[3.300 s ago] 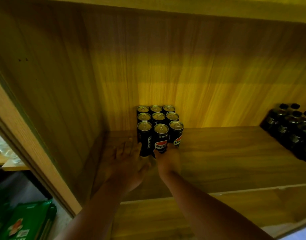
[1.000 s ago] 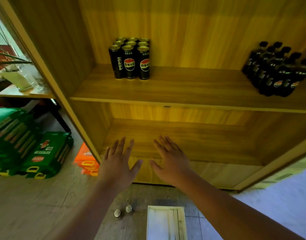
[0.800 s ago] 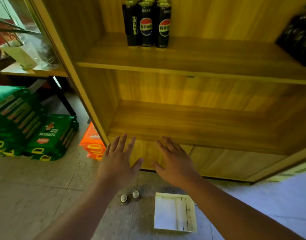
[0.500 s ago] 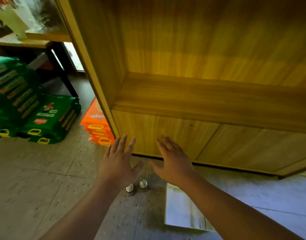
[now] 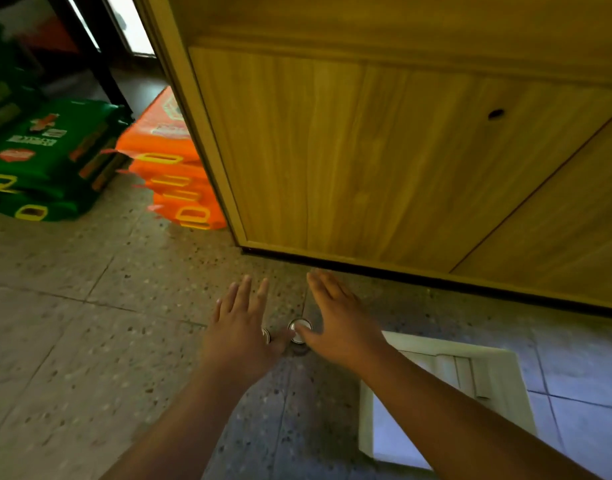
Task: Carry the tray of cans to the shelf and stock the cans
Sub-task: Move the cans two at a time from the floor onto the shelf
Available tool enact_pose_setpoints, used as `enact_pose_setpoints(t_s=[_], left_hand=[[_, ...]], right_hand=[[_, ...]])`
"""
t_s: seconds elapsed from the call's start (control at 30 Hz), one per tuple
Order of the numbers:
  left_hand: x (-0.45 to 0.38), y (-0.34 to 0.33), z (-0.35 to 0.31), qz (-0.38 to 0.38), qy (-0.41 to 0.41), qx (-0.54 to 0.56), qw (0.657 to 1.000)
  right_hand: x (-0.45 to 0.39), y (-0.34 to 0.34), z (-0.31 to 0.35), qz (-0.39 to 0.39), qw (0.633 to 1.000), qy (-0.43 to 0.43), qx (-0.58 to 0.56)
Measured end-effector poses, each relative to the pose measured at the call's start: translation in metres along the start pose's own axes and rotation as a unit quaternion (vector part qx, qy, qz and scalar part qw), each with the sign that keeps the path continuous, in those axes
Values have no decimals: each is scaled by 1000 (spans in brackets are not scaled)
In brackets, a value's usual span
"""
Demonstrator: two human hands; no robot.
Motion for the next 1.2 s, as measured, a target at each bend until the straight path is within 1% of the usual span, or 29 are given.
enact_pose_setpoints(t_s=[0.13,0.3,0.4,0.47,0.53,0.63,0.77,0.9,1.03,1.2], left_hand=[[-12,-58,21,9,7,16,1000],[-13,-103,37,-5,12,49,999],[-11,-131,54,1,59,111,992],[-9,-150,69,11,106,184,977],[-8,-165,82,13,147,258,955],[-8,-176,90,8,175,323,930],[-5,-179,90,-23,215,414,884],[-6,-185,92,-26,223,458,860],[-6,-194,95,-26,227,471,852],[-2,-202,95,-14,230,515,826]], right_hand=[[-18,-61,-14,20,1000,-5,-23],[-21,-118,-32,37,996,-33,-73],[-26,-137,-45,20,989,-70,-126],[-30,-148,-50,14,980,-95,-174],[-34,-155,-52,3,973,-106,-204],[-34,-161,-62,-17,959,-134,-248],[-32,-176,-67,-7,948,-149,-282],[-31,-189,-70,-13,935,-157,-318],[-29,-191,-74,-31,927,-159,-338],[-29,-196,-76,-41,918,-164,-359]])
Point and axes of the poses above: each hand's wrist, its own x-axis away from the middle knuckle, its own y-axis out of the back of the hand, z = x × y, the point moved 9 cm from there along -x, towards the middle knuckle, and after that the axes turned 3 degrees about y, right-handed, at the moved point
